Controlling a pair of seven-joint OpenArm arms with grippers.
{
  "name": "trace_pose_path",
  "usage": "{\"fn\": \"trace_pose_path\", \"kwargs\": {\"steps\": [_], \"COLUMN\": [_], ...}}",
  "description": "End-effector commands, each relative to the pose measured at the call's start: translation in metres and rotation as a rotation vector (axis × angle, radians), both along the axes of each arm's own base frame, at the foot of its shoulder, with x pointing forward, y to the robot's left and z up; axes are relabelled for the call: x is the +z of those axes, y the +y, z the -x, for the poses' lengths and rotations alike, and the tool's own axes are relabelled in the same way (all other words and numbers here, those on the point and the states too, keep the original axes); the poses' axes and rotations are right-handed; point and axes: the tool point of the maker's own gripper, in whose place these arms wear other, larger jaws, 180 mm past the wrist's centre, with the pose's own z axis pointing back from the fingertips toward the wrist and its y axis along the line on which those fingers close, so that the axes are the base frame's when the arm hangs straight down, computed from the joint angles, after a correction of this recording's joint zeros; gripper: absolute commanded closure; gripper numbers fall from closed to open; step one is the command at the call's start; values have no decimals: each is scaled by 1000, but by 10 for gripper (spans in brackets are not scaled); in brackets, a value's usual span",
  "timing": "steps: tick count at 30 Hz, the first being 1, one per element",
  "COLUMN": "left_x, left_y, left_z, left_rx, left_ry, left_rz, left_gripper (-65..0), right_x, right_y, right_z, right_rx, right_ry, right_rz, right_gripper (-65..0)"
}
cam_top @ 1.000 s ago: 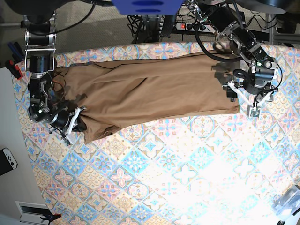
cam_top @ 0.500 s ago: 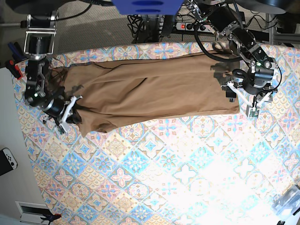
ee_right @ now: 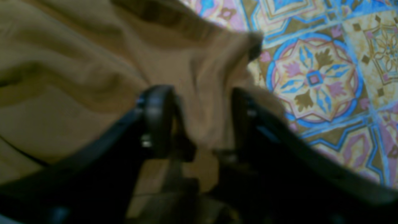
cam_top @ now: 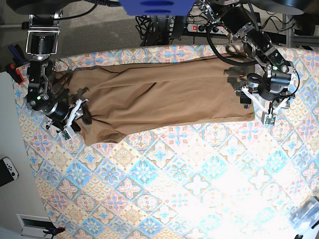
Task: Layout the t-shirt on the table in an organized manner, then fold the t-shirt properly
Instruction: 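Adjust the right gripper's grasp on the shirt side near the sleeve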
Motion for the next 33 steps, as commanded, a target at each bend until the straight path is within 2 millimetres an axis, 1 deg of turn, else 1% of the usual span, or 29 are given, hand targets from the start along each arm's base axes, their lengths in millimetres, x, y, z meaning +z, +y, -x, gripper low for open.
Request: {"fn": "trace_pose_path", "kwargs": {"steps": [1,3,4,15,17,19,22,23,25,27,29,33], "left_x": [10,10,10,10,10,10,10,9,5,-1,-7,-10], "left_y": [0,0,0,0,0,0,0,0,-1,-2,-3,-4], "left_z": [-7,-7,-7,-7,-7,-7,-7,-7,-6,-6,-6,-5], "left_rx": [-6,-6,-6,-6,-6,-6,-6,-7,-9,-9,-11,-12], "left_ry": [-40,-40,-40,-40,-40,-40,-40,-39,-28,-12,1,7], "left_rz": [-8,-8,-8,-8,-8,-8,-8,-7,2,14,29,35], "left_gripper": [-485,-485,-485,-485,-485,-485,-485,-485,-485,-485,-485,-485], "right_x": [21,21,21,26,31,39,76,84,95,99,96,66], "right_y": [-3,-3,-3,-4,-13,-24,-27,-27,-26,-27,-28,-19], "right_z": [-13,-13,-13,-17,-19,-23,-46,-51,-60,-65,-70,-73], "right_rx": [6,5,4,-2,-30,-64,-70,-69,-67,-71,-76,-58], "right_ry": [-65,-66,-68,-83,-99,-124,-227,-249,-276,-285,-269,-178], "right_rz": [-7,-7,-8,-13,-15,-16,-13,-12,-13,-16,-22,-42], "right_gripper": [-347,-389,-394,-393,-393,-393,-393,-393,-393,-393,-393,-393]}}
